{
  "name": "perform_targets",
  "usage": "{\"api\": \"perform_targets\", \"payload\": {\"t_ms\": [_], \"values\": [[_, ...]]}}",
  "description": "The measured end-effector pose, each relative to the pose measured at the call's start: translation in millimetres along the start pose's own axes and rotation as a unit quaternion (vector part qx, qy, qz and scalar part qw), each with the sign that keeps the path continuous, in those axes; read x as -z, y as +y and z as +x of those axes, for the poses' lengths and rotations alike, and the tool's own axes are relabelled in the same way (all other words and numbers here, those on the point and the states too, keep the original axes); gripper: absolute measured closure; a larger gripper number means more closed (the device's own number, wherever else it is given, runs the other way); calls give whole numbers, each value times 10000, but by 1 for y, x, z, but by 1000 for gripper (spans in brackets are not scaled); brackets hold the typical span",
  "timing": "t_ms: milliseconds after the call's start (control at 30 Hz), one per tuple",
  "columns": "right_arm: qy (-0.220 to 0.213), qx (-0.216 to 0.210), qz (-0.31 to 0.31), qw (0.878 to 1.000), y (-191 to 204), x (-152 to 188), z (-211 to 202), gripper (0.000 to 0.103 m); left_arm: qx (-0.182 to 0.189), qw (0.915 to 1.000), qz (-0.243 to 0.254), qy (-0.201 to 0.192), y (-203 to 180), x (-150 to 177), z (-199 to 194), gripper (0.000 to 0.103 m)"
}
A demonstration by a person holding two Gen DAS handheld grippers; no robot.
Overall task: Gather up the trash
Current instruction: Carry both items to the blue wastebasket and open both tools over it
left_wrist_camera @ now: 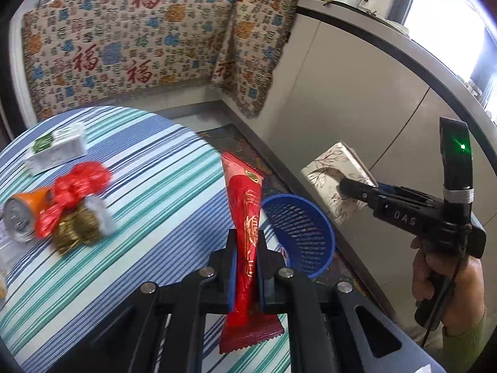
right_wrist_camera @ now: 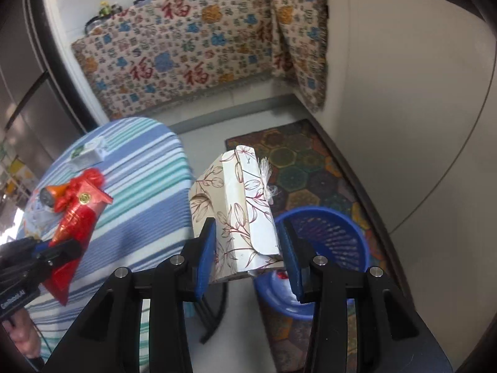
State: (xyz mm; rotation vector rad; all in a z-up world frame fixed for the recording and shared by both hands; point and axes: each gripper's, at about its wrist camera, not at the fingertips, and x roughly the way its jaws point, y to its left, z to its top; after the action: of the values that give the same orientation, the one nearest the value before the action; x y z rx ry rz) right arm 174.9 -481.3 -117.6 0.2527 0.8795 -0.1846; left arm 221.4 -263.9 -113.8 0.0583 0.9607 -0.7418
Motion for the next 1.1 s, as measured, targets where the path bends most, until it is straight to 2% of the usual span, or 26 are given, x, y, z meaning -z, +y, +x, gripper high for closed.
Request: {"api": "perform_targets", "payload": {"t_ms": [167, 300, 433, 733, 1100], "values": [[286, 441, 196, 9984, -62, -9, 21, 61, 340, 9985, 365, 241, -58, -29, 68, 93], [324, 516, 457, 9971, -106, -9, 35, 61, 461, 9971, 450, 413, -92, -40, 117, 93], [439, 466, 773, 9950, -134, -5, 52, 61, 545, 9960, 367, 602, -102, -45, 159, 93], [692, 488, 1099, 9903, -158, -3, 77, 60, 516, 9947, 200, 861, -106, -46, 218, 93], [849, 461, 1250, 9874, -160, 0, 87, 59, 497, 9922, 353, 1090, -121, -38, 252, 91]]}}
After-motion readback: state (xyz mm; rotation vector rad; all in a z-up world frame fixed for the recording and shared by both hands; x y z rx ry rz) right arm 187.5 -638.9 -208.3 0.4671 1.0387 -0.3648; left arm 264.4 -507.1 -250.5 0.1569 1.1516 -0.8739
